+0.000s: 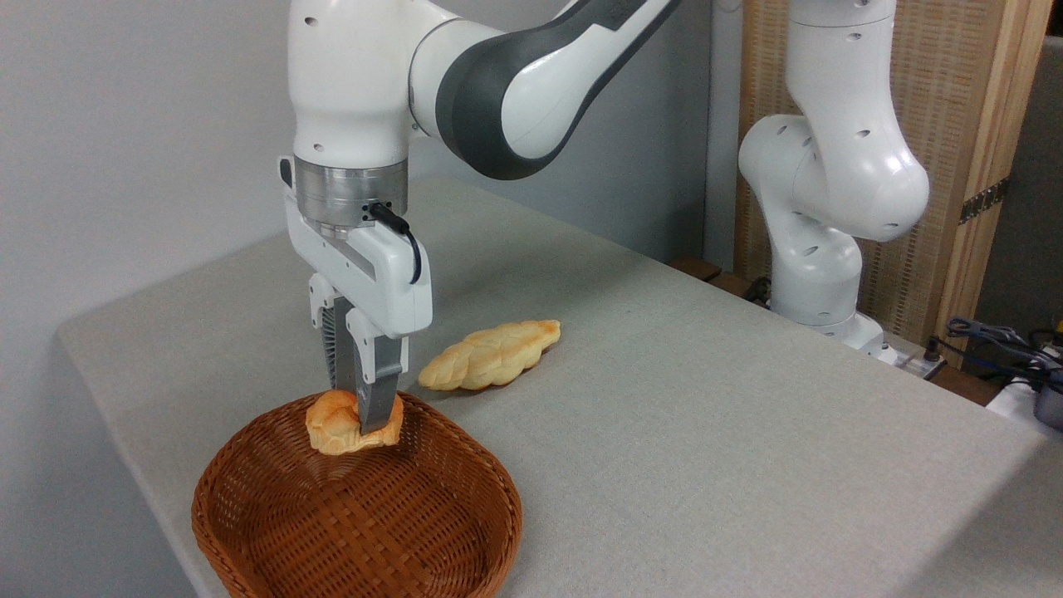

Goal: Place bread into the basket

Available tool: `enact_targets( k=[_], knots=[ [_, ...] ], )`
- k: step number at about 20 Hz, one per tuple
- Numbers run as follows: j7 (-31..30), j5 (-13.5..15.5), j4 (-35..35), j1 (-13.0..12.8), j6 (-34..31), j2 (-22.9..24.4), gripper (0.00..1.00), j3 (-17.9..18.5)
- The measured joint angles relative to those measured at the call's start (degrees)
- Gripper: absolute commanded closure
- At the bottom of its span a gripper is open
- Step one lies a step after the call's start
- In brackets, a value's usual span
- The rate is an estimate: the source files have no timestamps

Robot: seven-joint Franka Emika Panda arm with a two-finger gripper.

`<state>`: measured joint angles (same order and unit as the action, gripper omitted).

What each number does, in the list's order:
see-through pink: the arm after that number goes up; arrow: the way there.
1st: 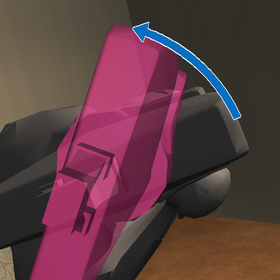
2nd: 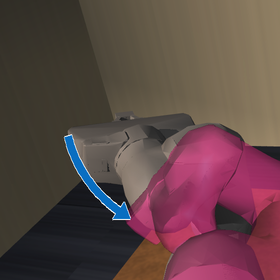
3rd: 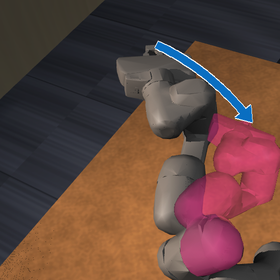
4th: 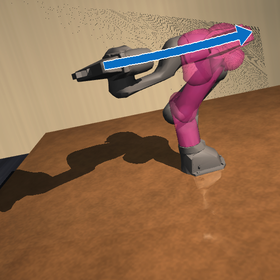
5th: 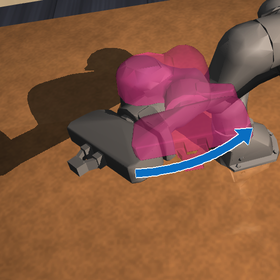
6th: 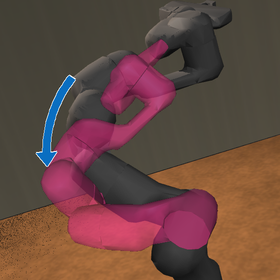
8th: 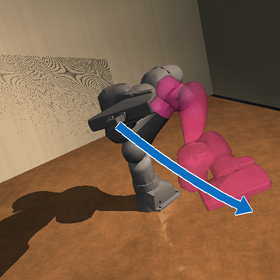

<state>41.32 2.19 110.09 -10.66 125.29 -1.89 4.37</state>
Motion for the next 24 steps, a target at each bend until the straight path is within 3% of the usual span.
enact_targets(
  k=[14, 24],
  knots=[
    [-1.4, 0.1, -0.6, 0.0, -0.3, 1.2, 0.0, 0.0],
    [-4.3, 0.1, -2.2, -0.3, -18.1, 7.9, 0.0, -0.3]
  ],
)
